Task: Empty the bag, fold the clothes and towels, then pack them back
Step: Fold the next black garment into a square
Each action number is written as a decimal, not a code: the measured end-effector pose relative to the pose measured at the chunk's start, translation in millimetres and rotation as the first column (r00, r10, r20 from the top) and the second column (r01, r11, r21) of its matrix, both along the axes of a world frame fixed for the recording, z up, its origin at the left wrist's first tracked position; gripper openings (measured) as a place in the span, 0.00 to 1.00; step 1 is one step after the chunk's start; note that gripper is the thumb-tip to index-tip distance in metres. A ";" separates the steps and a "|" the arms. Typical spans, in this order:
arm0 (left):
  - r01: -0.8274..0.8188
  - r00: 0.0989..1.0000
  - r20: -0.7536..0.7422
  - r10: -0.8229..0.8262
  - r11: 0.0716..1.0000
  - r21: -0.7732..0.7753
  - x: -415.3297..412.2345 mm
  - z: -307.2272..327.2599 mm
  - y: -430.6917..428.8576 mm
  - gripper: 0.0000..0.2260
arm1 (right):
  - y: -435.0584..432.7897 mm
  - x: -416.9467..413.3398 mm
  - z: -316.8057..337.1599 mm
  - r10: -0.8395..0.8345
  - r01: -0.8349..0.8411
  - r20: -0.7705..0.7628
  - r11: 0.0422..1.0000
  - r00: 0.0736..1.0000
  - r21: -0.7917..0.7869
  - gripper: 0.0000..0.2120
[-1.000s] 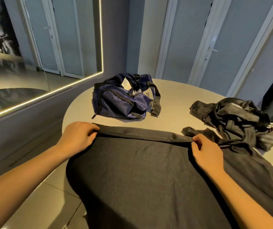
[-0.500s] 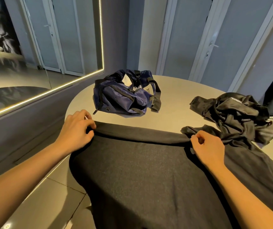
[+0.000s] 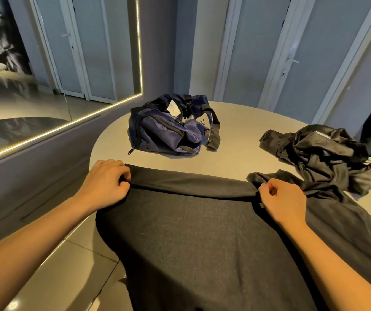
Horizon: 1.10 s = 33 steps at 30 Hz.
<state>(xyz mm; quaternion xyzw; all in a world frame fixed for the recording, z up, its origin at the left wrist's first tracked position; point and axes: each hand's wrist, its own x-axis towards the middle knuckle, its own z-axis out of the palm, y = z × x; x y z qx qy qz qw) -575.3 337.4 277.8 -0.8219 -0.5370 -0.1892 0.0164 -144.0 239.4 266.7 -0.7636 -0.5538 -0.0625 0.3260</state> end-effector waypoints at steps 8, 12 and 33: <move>0.175 0.985 0.029 -0.173 0.972 -0.159 74.0 5.3 -24.4 0.27 | 0.0 0.0 0.9 -0.004 0.004 0.000 1.000 1.000 -0.023 0.17; 0.147 0.962 -0.167 -0.219 0.922 -0.359 115.8 -5.5 -30.1 0.39 | -1.1 0.1 2.0 -0.016 0.016 -0.013 0.999 1.000 -0.040 0.15; 0.124 0.964 -0.180 -0.194 0.931 -0.343 91.2 -17.5 -5.2 0.48 | -25.6 42.7 8.3 0.066 -0.075 -0.125 0.995 0.990 -0.069 0.04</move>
